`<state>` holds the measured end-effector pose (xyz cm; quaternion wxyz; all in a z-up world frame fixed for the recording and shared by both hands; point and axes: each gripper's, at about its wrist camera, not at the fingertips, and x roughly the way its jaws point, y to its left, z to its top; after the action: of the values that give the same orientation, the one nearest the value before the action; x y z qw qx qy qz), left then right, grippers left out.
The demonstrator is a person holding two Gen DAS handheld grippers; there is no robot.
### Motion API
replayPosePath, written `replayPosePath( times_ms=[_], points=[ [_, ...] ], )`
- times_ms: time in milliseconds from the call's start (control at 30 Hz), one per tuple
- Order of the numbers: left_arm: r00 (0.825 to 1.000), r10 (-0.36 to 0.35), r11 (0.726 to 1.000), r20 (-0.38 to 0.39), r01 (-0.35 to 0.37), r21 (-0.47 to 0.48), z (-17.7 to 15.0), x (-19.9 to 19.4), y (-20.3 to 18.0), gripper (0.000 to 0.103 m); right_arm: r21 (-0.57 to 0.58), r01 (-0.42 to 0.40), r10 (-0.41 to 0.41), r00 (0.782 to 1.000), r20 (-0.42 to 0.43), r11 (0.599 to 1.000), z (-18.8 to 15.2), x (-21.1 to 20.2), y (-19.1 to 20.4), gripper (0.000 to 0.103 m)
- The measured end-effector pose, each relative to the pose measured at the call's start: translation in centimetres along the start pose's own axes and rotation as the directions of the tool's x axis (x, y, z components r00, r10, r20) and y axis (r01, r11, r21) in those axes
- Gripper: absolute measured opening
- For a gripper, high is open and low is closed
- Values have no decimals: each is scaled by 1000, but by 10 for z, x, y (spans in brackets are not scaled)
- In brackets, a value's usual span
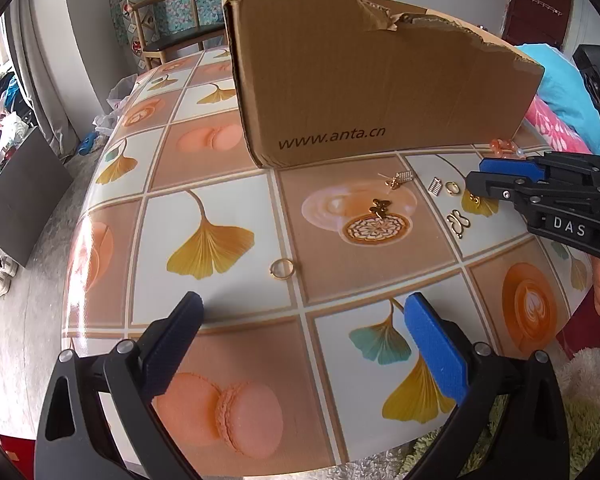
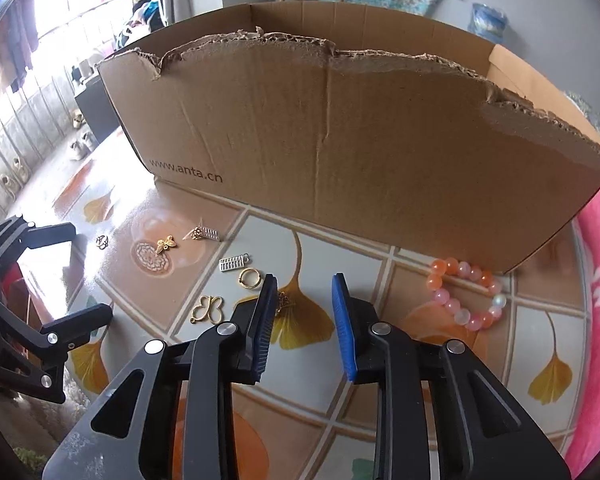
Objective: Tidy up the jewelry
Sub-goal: 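Lower the open right tool toward the small gold ring on the table, then close the right tool on the small gold ring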
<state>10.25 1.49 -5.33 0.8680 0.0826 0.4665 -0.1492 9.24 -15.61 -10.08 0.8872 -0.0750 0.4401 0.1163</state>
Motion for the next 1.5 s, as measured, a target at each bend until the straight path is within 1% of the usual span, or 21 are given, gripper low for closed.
replayPosePath(
  times_ms=[67,100,133,200,233,300,333,400,467,533,567,633,700,833,967,1000,1067,1200,1267,1500],
  points=[
    [1000,0,1000,-1,0,0,0,0,0,99,-3,27,-27,1000,-4,1000,1,0,5,26],
    [1000,0,1000,0,0,0,0,0,0,99,5,48,-48,999,-8,999,0,-1,1,26],
    [1000,0,1000,0,0,0,0,0,0,99,24,71,-71,997,-12,997,-1,-2,-5,26],
    [1000,-1,1000,1,1,2,0,0,0,99,83,86,-85,996,-23,993,-1,-2,-18,26],
    [1000,-2,1000,1,2,3,0,0,0,99,126,74,-73,997,-14,989,-1,-6,-25,26],
    [1000,-3,1000,2,3,5,1,0,0,99,196,11,-18,999,36,981,-1,-18,-35,33],
    [1000,-3,1000,2,3,5,1,-1,-1,99,207,-13,1,998,59,978,-1,-24,-37,37],
    [1000,-3,1000,3,3,5,1,-1,-1,99,173,-46,28,994,103,984,5,-33,-25,38],
    [1000,-4,1000,4,4,5,0,-1,-1,99,120,-78,65,992,105,990,8,-35,-13,38],
    [1000,-4,1000,5,4,5,1,-1,-1,99,79,-106,100,992,79,991,11,-25,1,38],
    [1000,-3,1000,5,3,6,0,-1,-1,99,60,-116,112,992,59,991,12,-19,8,35],
    [1000,-3,1000,5,3,5,0,-1,-1,99,32,-131,130,991,35,991,15,-9,18,33],
    [1000,-3,1000,5,3,6,1,-1,-1,99,22,-141,141,990,14,990,13,-5,19,27],
    [1000,-3,1000,3,3,6,1,-1,-1,99,15,-140,140,990,-10,990,10,5,26,20],
    [1000,-4,1000,4,4,6,1,-1,-2,99,19,-138,138,990,-6,990,14,11,30,17],
    [1000,-4,1000,3,4,6,0,-1,-2,99,20,-140,140,990,-5,990,10,3,21,17],
    [1000,-3,1000,4,3,5,0,-1,-2,99,12,-138,138,990,-3,990,10,2,18,16],
    [1000,-3,1000,5,3,5,0,-1,-2,99,-27,-124,124,992,-2,992,11,8,24,15],
    [1000,-3,1000,5,3,5,1,0,-2,99,-42,-110,110,994,0,993,10,10,25,11],
    [1000,-3,1000,6,3,5,0,0,-1,99,-25,-115,115,993,-4,993,6,7,20,10]
  ],
)
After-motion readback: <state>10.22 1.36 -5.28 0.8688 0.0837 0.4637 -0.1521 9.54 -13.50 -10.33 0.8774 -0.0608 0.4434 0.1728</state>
